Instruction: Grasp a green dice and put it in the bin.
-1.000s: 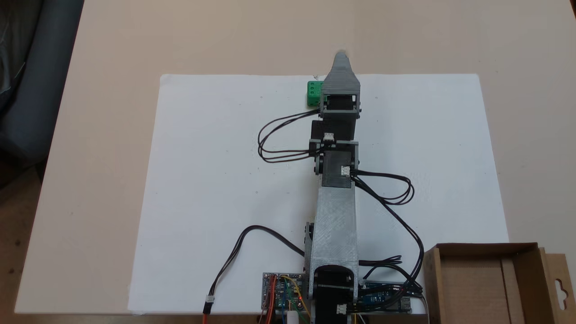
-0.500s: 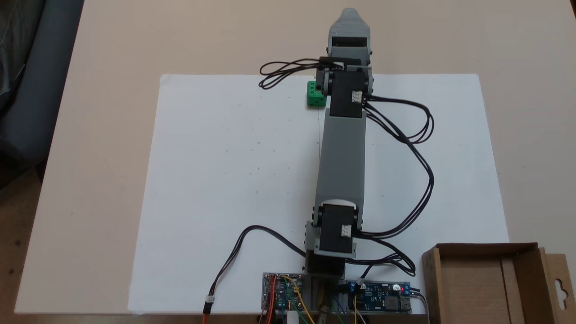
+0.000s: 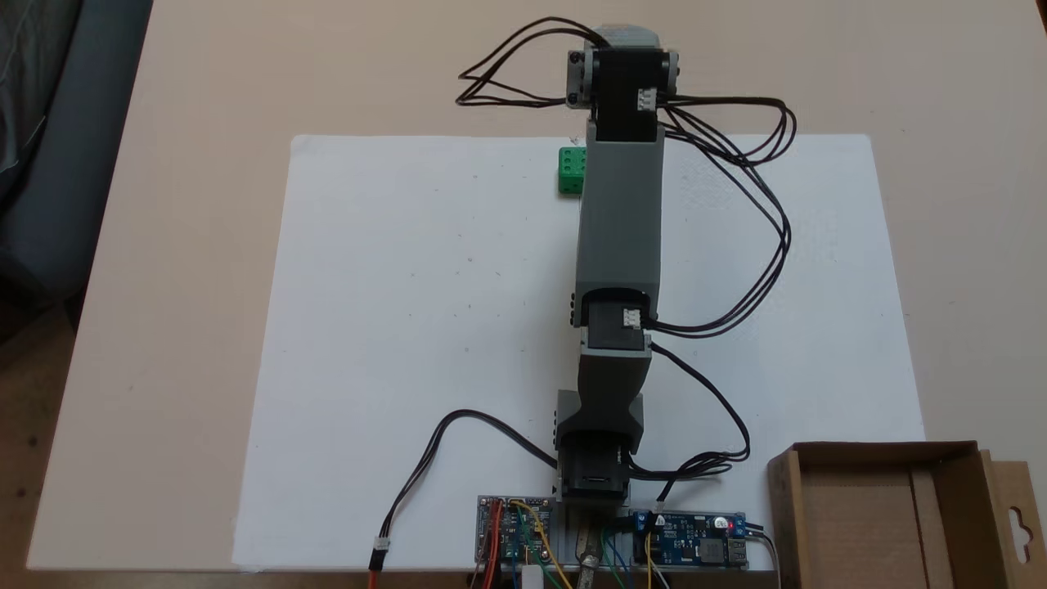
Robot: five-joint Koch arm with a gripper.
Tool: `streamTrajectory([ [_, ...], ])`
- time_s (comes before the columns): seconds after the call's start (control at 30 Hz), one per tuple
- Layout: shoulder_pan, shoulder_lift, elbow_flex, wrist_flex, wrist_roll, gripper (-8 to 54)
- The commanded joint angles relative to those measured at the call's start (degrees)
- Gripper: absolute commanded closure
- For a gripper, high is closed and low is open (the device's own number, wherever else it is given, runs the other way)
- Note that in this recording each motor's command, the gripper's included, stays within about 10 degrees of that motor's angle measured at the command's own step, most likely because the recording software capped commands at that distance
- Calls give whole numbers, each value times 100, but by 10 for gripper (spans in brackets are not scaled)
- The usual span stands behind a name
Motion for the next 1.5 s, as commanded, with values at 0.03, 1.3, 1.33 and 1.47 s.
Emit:
streamTrajectory([
  [0.03, -105, -114, -404, 1105, 519, 40],
  [1.3, -817, -2057, -1529, 1659, 1134, 40],
  [1.33, -809, -2083, -1529, 1659, 1134, 40],
  [1.47, -738, -2215, -1529, 1477, 1143, 40],
])
